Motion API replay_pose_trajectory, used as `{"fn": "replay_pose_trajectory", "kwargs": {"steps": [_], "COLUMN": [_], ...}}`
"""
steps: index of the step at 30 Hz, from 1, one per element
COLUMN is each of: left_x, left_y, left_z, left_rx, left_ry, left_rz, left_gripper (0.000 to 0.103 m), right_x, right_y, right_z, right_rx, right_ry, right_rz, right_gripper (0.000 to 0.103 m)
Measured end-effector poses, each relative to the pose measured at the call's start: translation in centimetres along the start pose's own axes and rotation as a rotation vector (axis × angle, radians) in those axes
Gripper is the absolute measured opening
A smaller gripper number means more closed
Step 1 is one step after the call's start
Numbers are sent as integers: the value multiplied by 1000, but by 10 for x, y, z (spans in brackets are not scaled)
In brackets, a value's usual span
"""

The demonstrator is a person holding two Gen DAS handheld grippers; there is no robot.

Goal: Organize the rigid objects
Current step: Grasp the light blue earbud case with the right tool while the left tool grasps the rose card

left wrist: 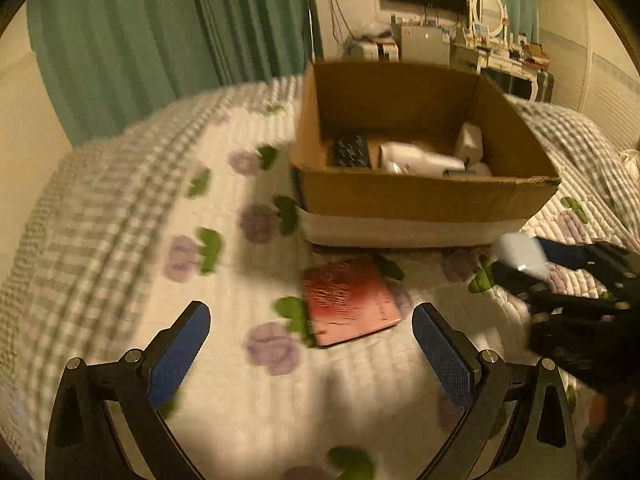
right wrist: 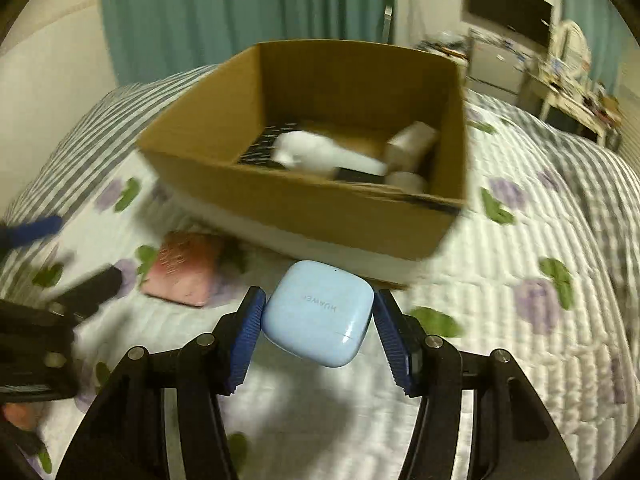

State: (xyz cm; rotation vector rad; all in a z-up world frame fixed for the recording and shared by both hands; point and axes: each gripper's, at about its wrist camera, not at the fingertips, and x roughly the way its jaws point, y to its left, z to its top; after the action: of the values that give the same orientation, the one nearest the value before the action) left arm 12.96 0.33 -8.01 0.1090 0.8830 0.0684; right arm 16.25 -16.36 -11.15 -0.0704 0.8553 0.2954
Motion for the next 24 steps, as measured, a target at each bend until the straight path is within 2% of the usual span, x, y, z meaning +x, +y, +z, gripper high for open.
{"fn": "replay_pose_trajectory", "kwargs": {"steps": [7, 10, 14, 15, 17, 19, 24], "left_x": [61, 79, 90, 90, 83, 75, 39], "left_y": [-25, -17, -13, -12, -12, -13, -14], "left_z": [4, 4, 3, 3, 3, 1, -3], "left_rx": [22, -29, -46, -44, -36, -21, -8], "left_ry": [57, 85, 97, 96, 98, 104, 57], "left_rz": [35, 17, -26, -38, -54, -81, -103], "left_gripper": [103, 100, 83, 77, 74, 74, 73], "right_x": [-5, -3, 1, 2, 2, 0, -10], "right_y": [-20, -15, -10, -11, -12, -12, -9], "right_z": [-5, -5, -5, -5, -6, -8, -13], "right_rx": [56, 42, 37, 39, 44, 45, 38], "right_ry": [26, 29, 35, 37, 36, 31, 14], "right_rz": [0, 2, 4, 3, -3, -13, -38], "right_gripper": [56, 56, 56, 56, 56, 56, 56]}}
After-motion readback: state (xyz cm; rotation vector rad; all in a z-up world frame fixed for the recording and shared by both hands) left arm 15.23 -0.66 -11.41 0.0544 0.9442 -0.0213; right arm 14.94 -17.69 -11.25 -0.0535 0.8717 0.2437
